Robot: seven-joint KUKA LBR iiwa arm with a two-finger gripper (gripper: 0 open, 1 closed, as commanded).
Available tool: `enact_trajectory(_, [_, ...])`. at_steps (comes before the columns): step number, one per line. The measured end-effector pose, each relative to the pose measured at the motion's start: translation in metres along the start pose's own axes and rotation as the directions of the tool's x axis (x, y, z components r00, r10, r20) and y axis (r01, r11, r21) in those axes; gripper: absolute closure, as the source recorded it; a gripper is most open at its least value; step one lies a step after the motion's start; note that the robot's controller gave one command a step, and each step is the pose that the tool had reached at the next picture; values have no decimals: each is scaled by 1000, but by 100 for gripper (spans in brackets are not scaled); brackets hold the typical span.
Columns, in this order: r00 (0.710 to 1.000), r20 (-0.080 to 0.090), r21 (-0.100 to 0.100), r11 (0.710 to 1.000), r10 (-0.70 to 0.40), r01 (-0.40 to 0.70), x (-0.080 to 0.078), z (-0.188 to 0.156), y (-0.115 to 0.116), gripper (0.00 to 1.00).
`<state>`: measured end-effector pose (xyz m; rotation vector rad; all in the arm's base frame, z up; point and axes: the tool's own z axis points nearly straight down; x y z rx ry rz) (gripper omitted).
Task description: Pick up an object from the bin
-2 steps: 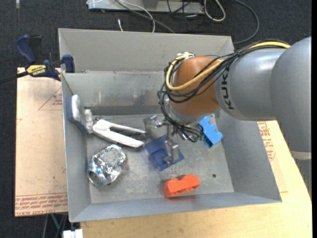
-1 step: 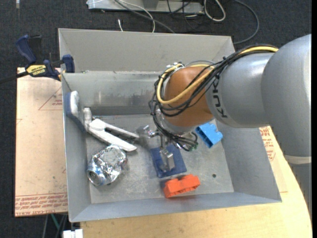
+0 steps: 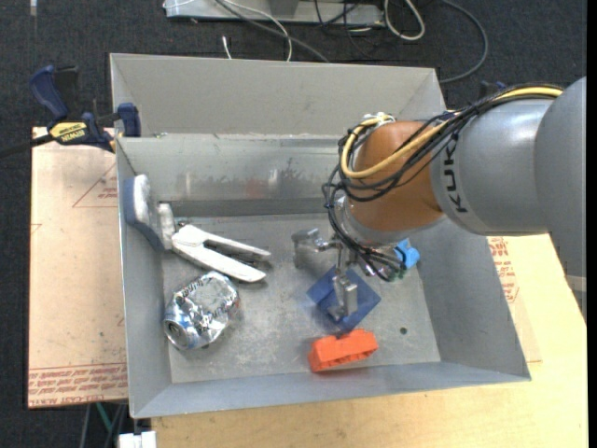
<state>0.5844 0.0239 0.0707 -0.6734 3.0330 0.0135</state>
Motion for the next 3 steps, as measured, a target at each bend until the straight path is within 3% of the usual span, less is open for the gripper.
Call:
enact_trajectory(1, [991,1,6,991,-135,135,-16,0,-73,100])
enact_trajectory(2, [991,1,6,991,-134,134,-16,0,-73,100])
enact_trajectory(3, [994,7,3,994,-108,108,-12,-3,-113,100])
